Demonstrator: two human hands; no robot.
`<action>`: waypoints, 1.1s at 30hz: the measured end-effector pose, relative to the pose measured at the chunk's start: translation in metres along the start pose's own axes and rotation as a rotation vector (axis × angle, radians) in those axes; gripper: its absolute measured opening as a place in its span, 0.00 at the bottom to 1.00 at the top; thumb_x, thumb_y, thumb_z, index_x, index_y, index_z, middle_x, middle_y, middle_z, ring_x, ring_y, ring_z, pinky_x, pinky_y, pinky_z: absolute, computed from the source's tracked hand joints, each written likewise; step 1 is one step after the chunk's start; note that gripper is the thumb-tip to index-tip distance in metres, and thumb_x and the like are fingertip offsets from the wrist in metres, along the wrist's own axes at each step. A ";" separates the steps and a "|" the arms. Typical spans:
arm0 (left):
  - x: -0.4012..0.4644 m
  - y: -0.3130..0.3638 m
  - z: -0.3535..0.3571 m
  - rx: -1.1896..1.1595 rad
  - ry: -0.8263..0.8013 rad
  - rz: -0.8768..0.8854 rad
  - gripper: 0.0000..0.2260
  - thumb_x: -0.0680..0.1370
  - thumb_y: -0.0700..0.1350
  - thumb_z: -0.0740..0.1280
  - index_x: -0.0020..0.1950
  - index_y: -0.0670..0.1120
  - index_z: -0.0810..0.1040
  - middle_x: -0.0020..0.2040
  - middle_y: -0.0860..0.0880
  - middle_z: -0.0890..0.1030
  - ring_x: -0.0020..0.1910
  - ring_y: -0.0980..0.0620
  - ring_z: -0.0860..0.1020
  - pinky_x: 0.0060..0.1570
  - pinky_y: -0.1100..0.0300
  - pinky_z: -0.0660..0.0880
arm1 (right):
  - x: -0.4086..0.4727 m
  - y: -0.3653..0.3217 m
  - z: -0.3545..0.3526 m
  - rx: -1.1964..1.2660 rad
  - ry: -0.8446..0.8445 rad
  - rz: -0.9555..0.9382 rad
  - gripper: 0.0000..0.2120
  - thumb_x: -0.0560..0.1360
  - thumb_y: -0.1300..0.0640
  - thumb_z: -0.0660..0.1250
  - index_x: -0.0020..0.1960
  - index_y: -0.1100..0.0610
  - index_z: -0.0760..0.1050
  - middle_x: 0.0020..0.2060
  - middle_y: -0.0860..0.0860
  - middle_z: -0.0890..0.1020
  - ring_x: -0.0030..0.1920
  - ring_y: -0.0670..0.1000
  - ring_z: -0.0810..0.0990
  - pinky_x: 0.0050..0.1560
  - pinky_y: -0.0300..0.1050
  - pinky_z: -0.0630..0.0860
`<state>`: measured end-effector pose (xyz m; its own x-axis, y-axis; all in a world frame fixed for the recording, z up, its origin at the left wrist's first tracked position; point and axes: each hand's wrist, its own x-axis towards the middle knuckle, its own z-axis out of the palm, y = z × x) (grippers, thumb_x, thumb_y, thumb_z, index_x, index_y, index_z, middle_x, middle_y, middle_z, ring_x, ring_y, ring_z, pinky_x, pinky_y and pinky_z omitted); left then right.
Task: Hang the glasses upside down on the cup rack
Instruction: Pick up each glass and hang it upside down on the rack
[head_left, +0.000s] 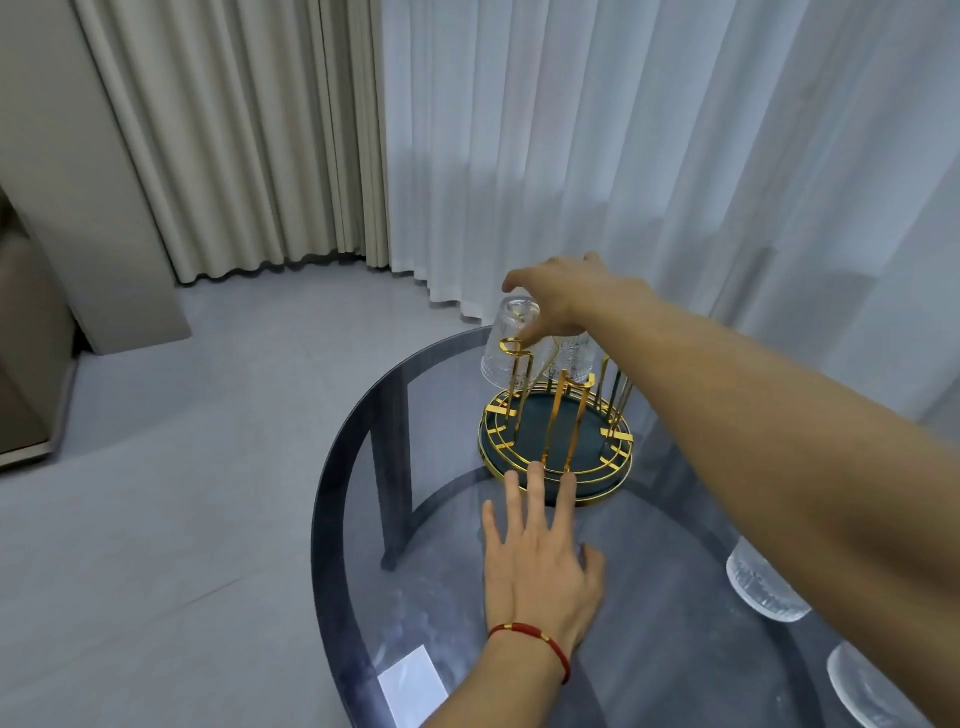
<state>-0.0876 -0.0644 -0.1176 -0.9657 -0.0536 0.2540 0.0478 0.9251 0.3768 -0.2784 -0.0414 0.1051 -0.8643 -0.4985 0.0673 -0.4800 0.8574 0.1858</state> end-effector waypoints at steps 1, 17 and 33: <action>0.000 0.000 -0.001 0.009 -0.006 -0.001 0.32 0.79 0.57 0.55 0.81 0.56 0.48 0.83 0.47 0.46 0.80 0.42 0.41 0.76 0.38 0.46 | -0.008 0.002 -0.003 0.053 0.037 -0.006 0.36 0.73 0.35 0.72 0.76 0.45 0.66 0.72 0.53 0.76 0.71 0.61 0.72 0.68 0.61 0.66; -0.009 0.023 -0.025 0.120 -0.088 0.022 0.32 0.79 0.54 0.60 0.81 0.48 0.53 0.82 0.40 0.51 0.79 0.38 0.50 0.74 0.39 0.58 | -0.337 0.015 0.068 0.515 0.575 0.358 0.12 0.73 0.56 0.66 0.55 0.54 0.82 0.52 0.49 0.84 0.54 0.55 0.81 0.58 0.56 0.75; -0.102 0.140 -0.067 -0.923 -0.392 0.245 0.16 0.74 0.50 0.71 0.62 0.56 0.78 0.57 0.54 0.80 0.54 0.58 0.78 0.55 0.49 0.80 | -0.463 0.010 0.124 0.942 0.260 0.823 0.44 0.67 0.40 0.79 0.75 0.47 0.59 0.63 0.45 0.76 0.63 0.50 0.77 0.53 0.44 0.71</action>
<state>0.0350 0.0452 -0.0310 -0.9106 0.3771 0.1694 0.2716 0.2368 0.9328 0.0980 0.2137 -0.0452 -0.9526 0.3016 0.0402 0.1675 0.6302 -0.7582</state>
